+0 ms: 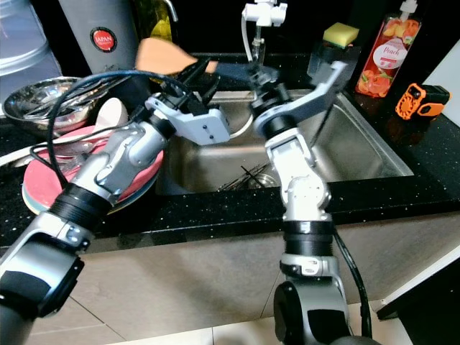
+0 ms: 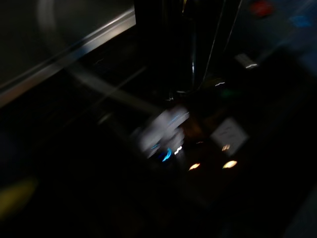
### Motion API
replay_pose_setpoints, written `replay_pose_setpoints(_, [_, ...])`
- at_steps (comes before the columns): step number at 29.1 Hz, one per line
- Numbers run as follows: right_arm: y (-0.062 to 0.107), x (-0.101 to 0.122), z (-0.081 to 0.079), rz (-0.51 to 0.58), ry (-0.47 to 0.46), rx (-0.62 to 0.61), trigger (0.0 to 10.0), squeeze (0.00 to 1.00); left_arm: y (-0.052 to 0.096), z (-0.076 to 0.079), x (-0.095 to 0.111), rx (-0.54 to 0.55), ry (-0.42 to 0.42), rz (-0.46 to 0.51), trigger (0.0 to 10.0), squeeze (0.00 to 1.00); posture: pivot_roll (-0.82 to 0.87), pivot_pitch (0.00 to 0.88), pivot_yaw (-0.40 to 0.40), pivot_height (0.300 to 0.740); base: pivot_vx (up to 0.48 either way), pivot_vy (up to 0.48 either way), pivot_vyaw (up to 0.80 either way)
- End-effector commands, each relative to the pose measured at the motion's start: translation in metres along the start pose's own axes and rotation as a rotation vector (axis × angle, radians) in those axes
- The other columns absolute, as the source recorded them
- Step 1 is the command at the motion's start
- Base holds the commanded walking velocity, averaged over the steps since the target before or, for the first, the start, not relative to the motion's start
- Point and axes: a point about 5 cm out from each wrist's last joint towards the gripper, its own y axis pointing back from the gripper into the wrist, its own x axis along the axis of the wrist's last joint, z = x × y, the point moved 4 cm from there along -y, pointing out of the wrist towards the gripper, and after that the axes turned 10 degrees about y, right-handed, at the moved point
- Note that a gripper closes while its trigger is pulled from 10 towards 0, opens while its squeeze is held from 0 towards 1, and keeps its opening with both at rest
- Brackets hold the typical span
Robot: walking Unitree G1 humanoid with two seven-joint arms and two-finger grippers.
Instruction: Kitchen organization
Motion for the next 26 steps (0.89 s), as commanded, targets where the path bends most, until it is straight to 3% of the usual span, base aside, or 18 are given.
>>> replay_pose_setpoints(1, [0.000, 0.021, 0.016, 0.060, 0.117, -0.050, 10.0, 0.00, 0.007, -0.003, -0.002, 0.013, 0.051, -0.015, 10.0, 0.00, 0.22, 0.000, -0.054, 0.740, 0.000, 0.000, 0.00])
replay_pose_setpoints(2, [0.002, 0.024, 0.026, 0.050, 0.192, -0.075, 10.0, 0.00, 0.010, -0.006, -0.002, 0.027, 0.076, -0.022, 10.0, 0.00, 0.22, 0.000, -0.053, 0.740, 0.000, 0.000, 0.00])
replay_pose_setpoints(3, [0.002, 0.024, 0.026, 0.050, 0.192, -0.075, 10.0, 0.00, 0.010, -0.006, -0.002, 0.027, 0.076, -0.022, 10.0, 0.00, 0.22, 0.000, -0.053, 0.740, 0.000, 0.000, 0.00])
replay_pose_setpoints(5, [0.007, 0.028, 0.045, 0.038, 0.274, -0.130, 10.0, 0.00, 0.015, -0.012, -0.002, 0.052, 0.114, -0.034, 10.0, 0.00, 0.22, 0.000, -0.055, 0.740, 0.000, 0.000, 0.00])
replay_pose_setpoints(6, [0.007, 0.028, 0.045, 0.038, 0.274, -0.130, 10.0, 0.00, 0.015, -0.012, -0.002, 0.052, 0.114, -0.034, 10.0, 0.00, 0.22, 0.000, -0.055, 0.740, 0.000, 0.000, 0.00])
replay_pose_setpoints(9, [0.012, 0.037, 0.070, 0.048, 0.373, -0.218, 10.0, 0.00, 0.019, -0.019, -0.004, 0.080, 0.145, -0.056, 10.0, 0.00, 0.23, 0.000, -0.057, 0.740, 0.000, 0.000, 0.00])
replay_pose_setpoints(10, [0.012, 0.037, 0.070, 0.048, 0.373, -0.218, 10.0, 0.00, 0.019, -0.019, -0.004, 0.080, 0.145, -0.056, 10.0, 0.00, 0.23, 0.000, -0.057, 0.740, 0.000, 0.000, 0.00])
replay_pose_setpoints(12, [0.012, 0.023, 0.080, -0.063, 0.582, -0.211, 10.0, 0.00, 0.025, -0.019, -0.008, 0.086, 0.162, -0.086, 10.0, 0.00, 0.23, 0.000, -0.057, 0.740, 0.000, 0.000, 0.00])
replay_pose_setpoints(13, [0.012, 0.023, 0.080, -0.063, 0.582, -0.211, 10.0, 0.00, 0.025, -0.019, -0.008, 0.086, 0.162, -0.086, 10.0, 0.00, 0.23, 0.000, -0.057, 0.740, 0.000, 0.000, 0.00])
replay_pose_setpoints(14, [0.015, 0.007, 0.093, -0.168, 0.750, -0.224, 10.0, 0.00, 0.030, -0.019, -0.013, 0.093, 0.172, -0.117, 10.0, 0.00, 0.23, 0.000, -0.057, 0.740, 0.000, 0.000, 0.00])
replay_pose_setpoints(17, [0.018, -0.006, 0.105, -0.231, 0.938, -0.253, 10.0, 0.00, 0.037, -0.020, -0.019, 0.107, 0.183, -0.154, 10.0, 0.00, 0.23, 0.000, -0.056, 0.740, 0.000, 0.000, 0.00])
replay_pose_setpoints(18, [0.018, -0.006, 0.105, -0.231, 0.938, -0.253, 10.0, 0.00, 0.037, -0.020, -0.019, 0.107, 0.183, -0.154, 10.0, 0.00, 0.23, 0.000, -0.056, 0.740, 0.000, 0.000, 0.00])
replay_pose_setpoints(21, [0.018, -0.034, 0.103, -0.337, 1.061, -0.193, 10.0, 0.00, 0.044, -0.024, -0.024, 0.122, 0.188, -0.189, 10.0, 0.00, 0.24, 0.000, -0.058, 0.740, 0.000, 0.000, 0.00])
replay_pose_setpoints(23, [0.019, -0.054, 0.106, -0.442, 1.043, -0.185, 10.0, 0.00, 0.047, -0.025, -0.026, 0.126, 0.177, -0.204, 10.0, 0.00, 0.24, 0.000, -0.058, 0.740, 0.000, 0.000, 0.00])
replay_pose_setpoints(26, [0.020, -0.060, 0.107, -0.471, 0.973, -0.194, 10.0, 0.00, 0.048, -0.025, -0.026, 0.127, 0.176, -0.209, 10.0, 0.00, 0.27, 0.000, -0.076, 0.740, 0.000, 0.000, 0.00])
